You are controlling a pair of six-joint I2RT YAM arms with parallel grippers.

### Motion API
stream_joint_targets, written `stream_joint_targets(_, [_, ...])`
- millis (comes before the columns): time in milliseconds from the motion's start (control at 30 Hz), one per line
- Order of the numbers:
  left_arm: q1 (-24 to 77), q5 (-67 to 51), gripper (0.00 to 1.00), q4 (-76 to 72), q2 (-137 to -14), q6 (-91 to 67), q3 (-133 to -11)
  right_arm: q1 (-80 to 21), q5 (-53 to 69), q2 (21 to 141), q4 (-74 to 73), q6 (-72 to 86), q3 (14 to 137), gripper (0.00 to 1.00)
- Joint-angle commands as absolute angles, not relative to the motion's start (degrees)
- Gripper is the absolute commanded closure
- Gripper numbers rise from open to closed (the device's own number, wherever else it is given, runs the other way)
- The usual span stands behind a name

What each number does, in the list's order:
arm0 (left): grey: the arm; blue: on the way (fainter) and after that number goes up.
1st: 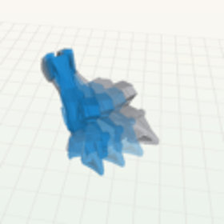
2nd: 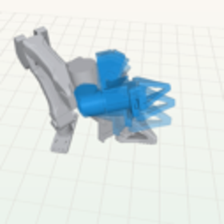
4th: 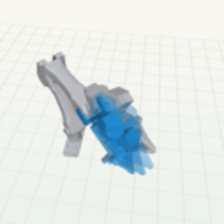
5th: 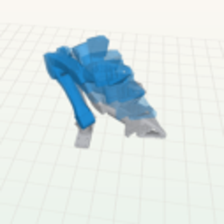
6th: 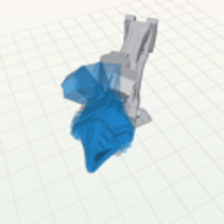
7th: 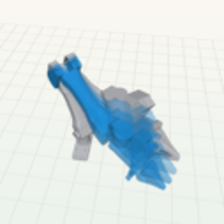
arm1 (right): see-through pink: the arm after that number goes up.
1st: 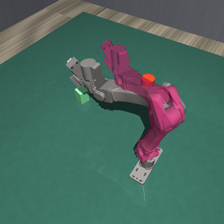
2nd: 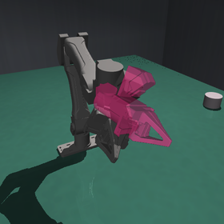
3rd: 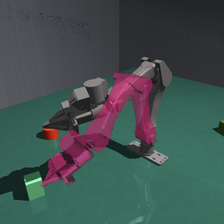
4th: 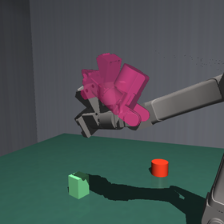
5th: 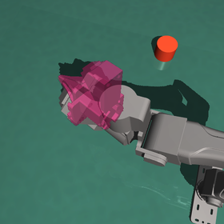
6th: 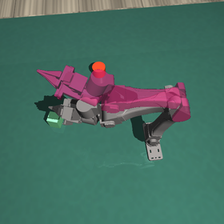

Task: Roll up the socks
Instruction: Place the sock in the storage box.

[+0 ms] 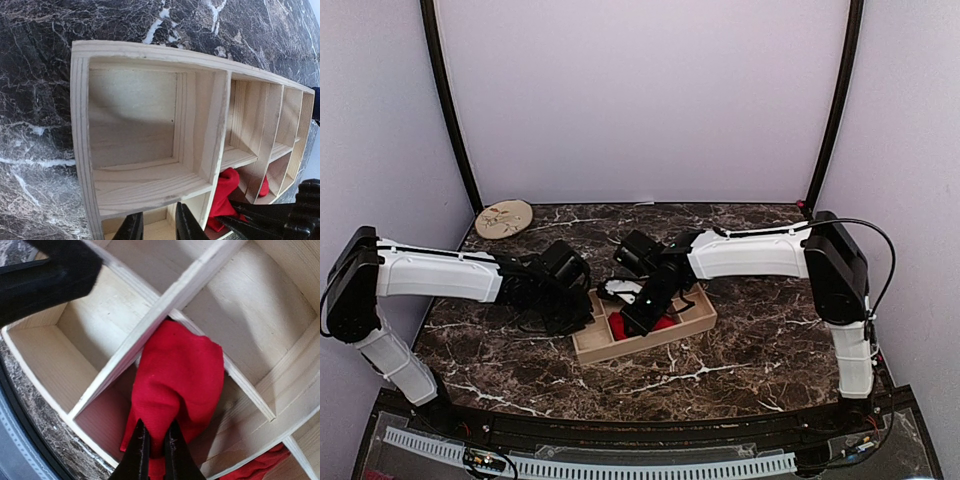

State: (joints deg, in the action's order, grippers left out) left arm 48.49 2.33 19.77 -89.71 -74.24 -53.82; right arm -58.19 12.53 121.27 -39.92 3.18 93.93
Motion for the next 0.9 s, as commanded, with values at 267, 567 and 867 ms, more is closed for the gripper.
stream_joint_targets(267, [48.2,1.9,0.75,17.7,-91.5,-74.3,-52.1,-56.9,17.1,123.5,-45.3,1.3,95.7,1.0])
stream_joint_targets(567, [47.8,1.2,0.74,16.4,-92.2,-73.8,-52.1,-57.1,15.6,126.6,-48.4,2.7,97.3,1.0])
stream_joint_targets(867, [46.9,0.9,0.75,16.3,-92.1,-72.9,-52.0,-58.2,4.1,130.4,-52.5,4.0,98.9,1.0])
